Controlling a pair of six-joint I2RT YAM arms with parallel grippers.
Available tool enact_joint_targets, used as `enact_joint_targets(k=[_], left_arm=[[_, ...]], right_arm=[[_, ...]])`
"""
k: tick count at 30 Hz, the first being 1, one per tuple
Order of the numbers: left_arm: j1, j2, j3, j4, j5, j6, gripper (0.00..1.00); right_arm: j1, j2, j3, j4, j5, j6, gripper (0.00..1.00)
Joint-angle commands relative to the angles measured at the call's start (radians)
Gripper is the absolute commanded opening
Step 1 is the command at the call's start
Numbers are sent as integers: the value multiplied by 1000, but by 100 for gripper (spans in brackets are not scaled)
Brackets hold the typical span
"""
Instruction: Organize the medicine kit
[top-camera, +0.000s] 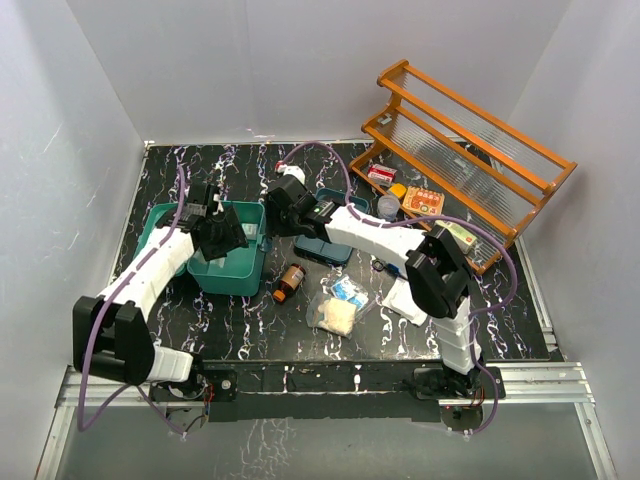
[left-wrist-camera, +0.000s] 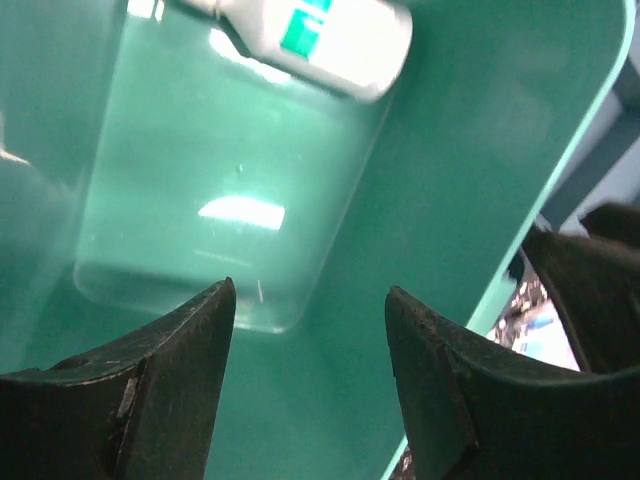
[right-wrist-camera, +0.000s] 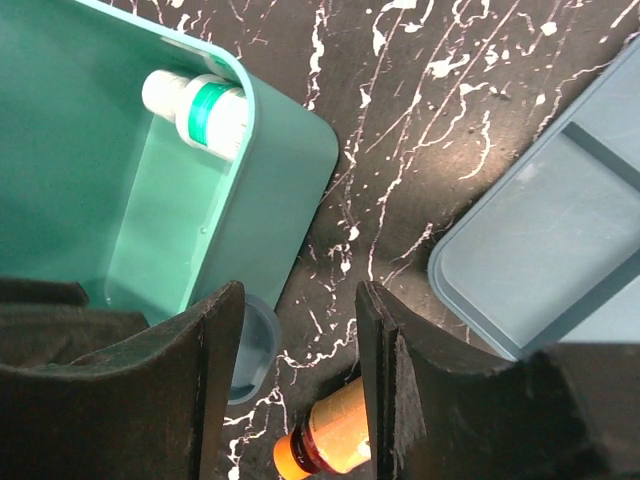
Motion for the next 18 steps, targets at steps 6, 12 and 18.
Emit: enact_joint_targets(k=[6, 12, 18], left_arm=[[1, 152, 102, 139, -251, -29, 64], [3, 250, 90, 303, -292, 3, 69], [4, 330, 105, 399, -322, 55, 62]], right_arm=[[-41, -140, -61, 12, 120, -70, 48], [-57, -172, -120, 14, 130, -142, 48], [-91, -186, -136, 5, 127, -191, 48]])
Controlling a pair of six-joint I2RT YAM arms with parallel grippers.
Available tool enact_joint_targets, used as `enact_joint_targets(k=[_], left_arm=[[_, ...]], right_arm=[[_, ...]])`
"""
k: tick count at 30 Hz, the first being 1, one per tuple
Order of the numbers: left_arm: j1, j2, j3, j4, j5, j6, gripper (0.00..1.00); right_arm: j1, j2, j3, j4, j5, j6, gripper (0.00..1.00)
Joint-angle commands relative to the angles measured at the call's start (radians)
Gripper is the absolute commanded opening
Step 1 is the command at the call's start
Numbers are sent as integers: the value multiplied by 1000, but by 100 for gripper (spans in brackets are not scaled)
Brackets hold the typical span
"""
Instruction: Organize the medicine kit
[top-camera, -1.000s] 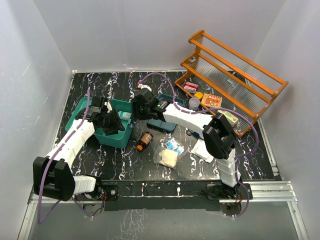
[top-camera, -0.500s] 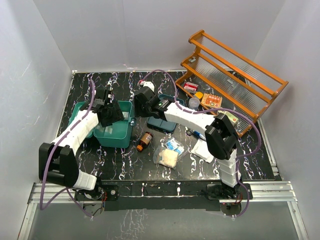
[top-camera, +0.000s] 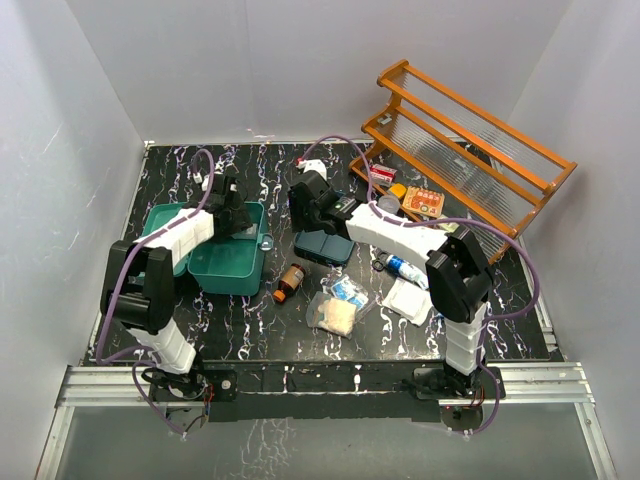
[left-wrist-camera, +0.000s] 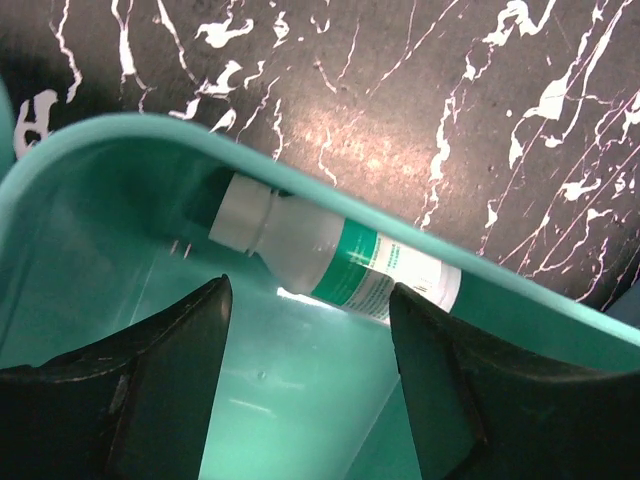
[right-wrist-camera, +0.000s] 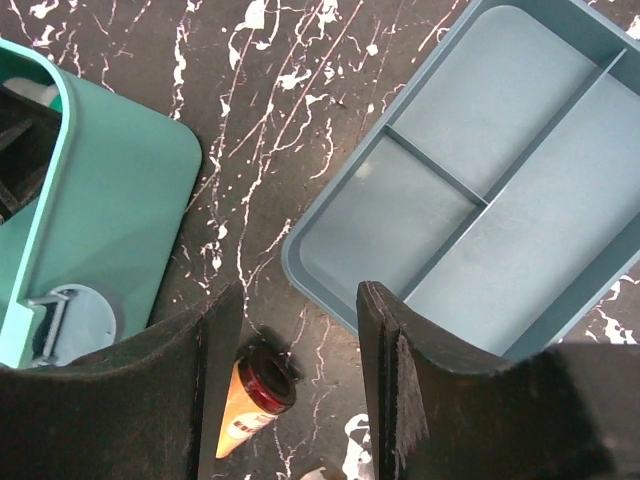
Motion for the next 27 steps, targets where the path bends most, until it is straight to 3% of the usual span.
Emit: enact_joint_targets(k=[1, 7, 14, 21, 27], left_arm=[[4, 16, 22, 104, -52, 45, 62], [4, -13, -27, 184, -66, 73, 72], [3, -44, -120, 283, -54, 91, 74], [3, -20, -133, 324, 31, 79, 55], [4, -3, -128, 289, 63, 24, 46]], right_arm=[[-35, -62, 0, 19, 22, -60, 48], [-69, -76, -14, 15, 12, -73, 48], [-75, -80, -26, 13, -5, -71, 48], [-76, -94, -39, 12, -2, -70, 48], [-76, -104, -50, 9, 8, -65, 48]])
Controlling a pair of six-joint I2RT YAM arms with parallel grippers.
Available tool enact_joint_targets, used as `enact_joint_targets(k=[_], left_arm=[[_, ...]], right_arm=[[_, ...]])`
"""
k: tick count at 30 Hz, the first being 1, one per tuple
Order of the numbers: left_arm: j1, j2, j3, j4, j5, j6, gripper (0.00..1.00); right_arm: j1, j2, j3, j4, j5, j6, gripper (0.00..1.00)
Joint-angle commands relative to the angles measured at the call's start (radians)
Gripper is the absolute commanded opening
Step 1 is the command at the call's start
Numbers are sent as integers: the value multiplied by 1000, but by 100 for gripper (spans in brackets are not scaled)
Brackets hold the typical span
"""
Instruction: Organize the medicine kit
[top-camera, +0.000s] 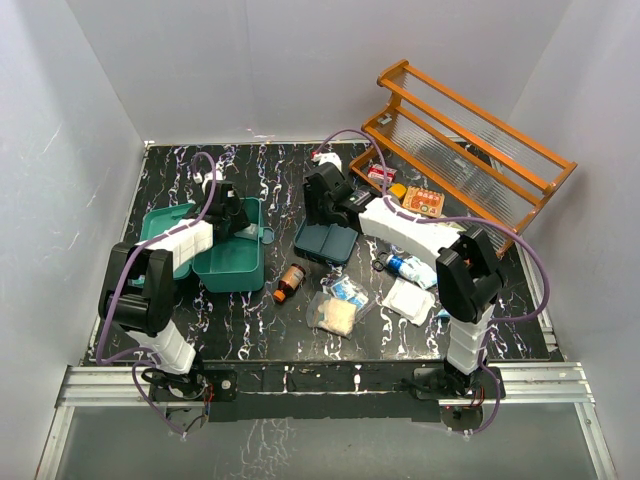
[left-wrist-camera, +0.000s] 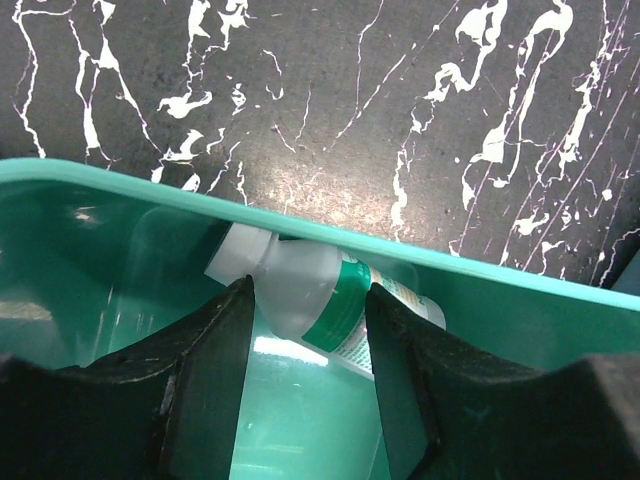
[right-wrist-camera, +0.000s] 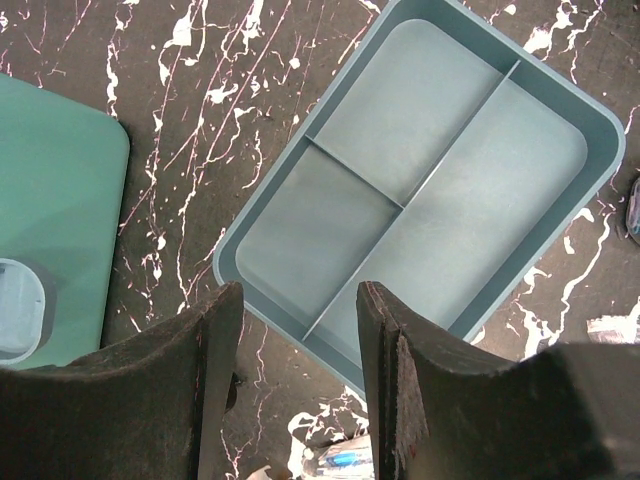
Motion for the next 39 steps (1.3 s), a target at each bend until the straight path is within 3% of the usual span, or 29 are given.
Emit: enact_joint_targets(k=[1, 9, 21, 29, 39], left_arm=[[2, -6, -10, -16, 49, -52, 45], [1, -26, 17, -129, 17, -217, 51], [3, -98, 72, -339, -42, -333, 58], [0, -139, -16, -363, 40, -323, 35], [-5, 10, 63, -262, 137, -234, 30]], right_arm=[[1, -71, -17, 30, 16, -7, 48], [1, -76, -23, 30, -1, -3, 48], [1, -91, -46, 40, -18, 14, 48], [1, -102, -80, 54, -29, 35, 48], [1, -95, -86, 62, -34, 26, 48]])
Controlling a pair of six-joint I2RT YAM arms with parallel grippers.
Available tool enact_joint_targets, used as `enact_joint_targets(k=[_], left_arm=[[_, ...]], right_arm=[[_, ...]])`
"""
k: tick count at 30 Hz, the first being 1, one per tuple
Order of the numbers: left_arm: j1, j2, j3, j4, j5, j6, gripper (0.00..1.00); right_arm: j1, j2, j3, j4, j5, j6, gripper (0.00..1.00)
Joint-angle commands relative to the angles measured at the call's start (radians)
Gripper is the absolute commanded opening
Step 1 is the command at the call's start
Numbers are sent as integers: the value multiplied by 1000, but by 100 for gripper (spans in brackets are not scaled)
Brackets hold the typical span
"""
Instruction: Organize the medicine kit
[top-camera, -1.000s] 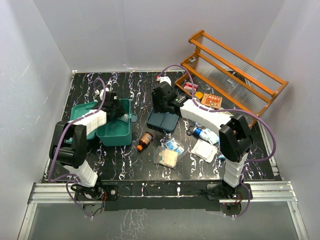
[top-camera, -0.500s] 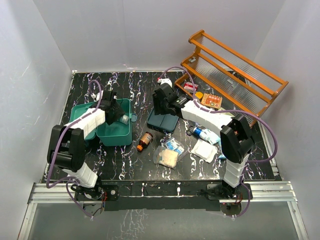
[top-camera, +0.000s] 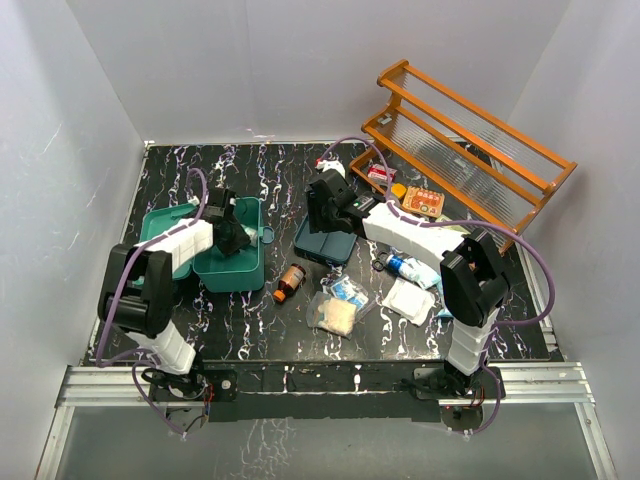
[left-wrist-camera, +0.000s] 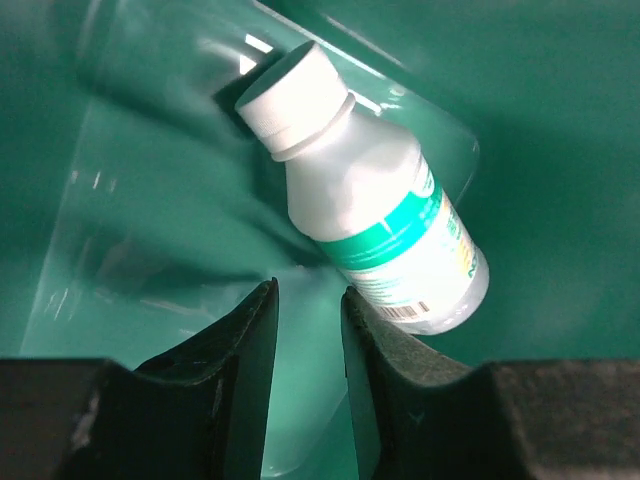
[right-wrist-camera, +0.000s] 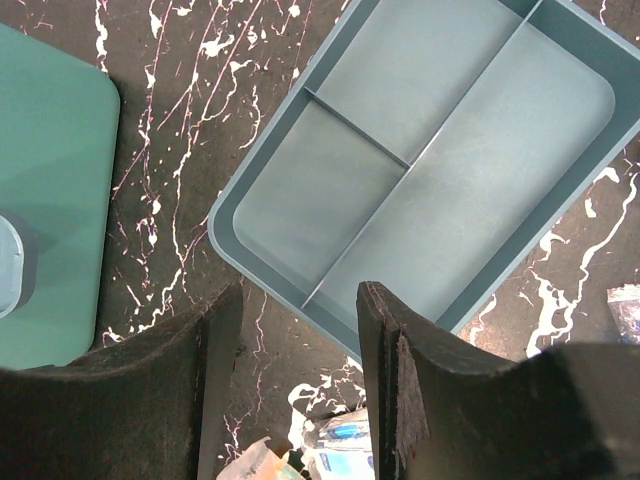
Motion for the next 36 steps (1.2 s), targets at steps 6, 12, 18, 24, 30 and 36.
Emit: enact_joint_targets(k=[6, 12, 18, 24, 30, 36], left_arm=[[-4, 103, 123, 39, 32, 56, 33], [-4, 95, 130, 32, 10, 62, 35], [-4, 45, 127, -5, 8, 59, 37], [-4, -72, 149, -99, -20, 88, 40], [-3, -272, 170, -198, -38, 135, 46], [-3, -467, 149, -224, 45, 162, 53]], right_arm=[[2, -48, -3, 63, -20, -31, 48], [2, -61, -43, 89, -180, -100, 48], [1, -105, -98, 140, -272, -65, 51], [1, -104, -106, 103, -247, 114, 58], [0, -50, -74, -12, -224, 359, 61], [4, -2, -44, -141, -265, 637, 58]])
